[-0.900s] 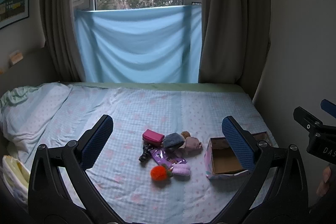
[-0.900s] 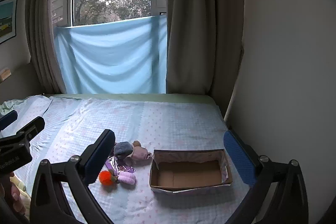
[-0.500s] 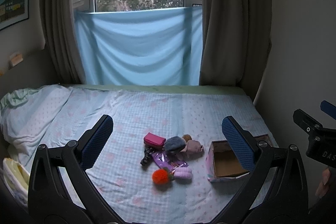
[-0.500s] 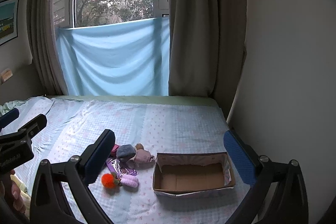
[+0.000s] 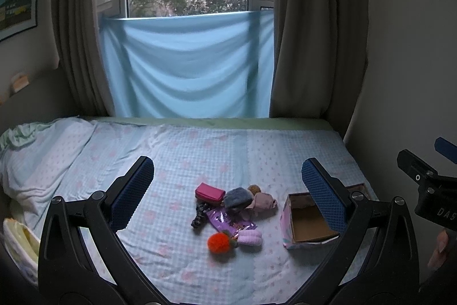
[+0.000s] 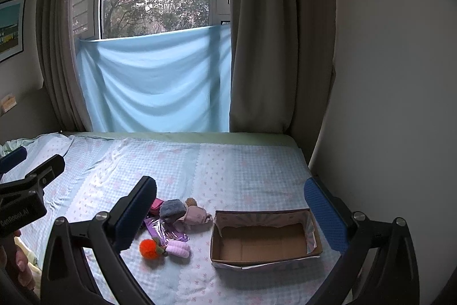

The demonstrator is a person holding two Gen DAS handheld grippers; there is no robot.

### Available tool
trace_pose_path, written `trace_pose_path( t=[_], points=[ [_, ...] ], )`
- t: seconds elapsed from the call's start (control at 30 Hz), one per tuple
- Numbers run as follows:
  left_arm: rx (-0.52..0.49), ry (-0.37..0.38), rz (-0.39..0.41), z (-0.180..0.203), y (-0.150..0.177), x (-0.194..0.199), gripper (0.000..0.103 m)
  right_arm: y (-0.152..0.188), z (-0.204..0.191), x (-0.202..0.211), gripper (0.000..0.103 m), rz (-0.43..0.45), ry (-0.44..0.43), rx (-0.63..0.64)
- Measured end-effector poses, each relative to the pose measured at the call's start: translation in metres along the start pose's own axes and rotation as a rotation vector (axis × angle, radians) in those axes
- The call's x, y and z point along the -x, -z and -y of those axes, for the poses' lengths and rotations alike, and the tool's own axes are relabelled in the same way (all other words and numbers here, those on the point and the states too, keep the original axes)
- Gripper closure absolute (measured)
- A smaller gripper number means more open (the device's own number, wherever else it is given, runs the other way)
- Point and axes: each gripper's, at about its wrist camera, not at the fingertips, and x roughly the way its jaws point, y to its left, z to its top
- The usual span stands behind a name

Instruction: Organize soft objects

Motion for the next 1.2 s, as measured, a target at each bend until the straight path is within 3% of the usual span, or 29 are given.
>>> trace_pose_path(
  t=[1.2],
  points=[
    [-0.012, 0.003, 0.0, 0.0038, 0.002, -0.0007, 0.0, 0.0027, -0.0002, 0.0044, 0.0, 0.0, 0.013, -0.017]
  ],
)
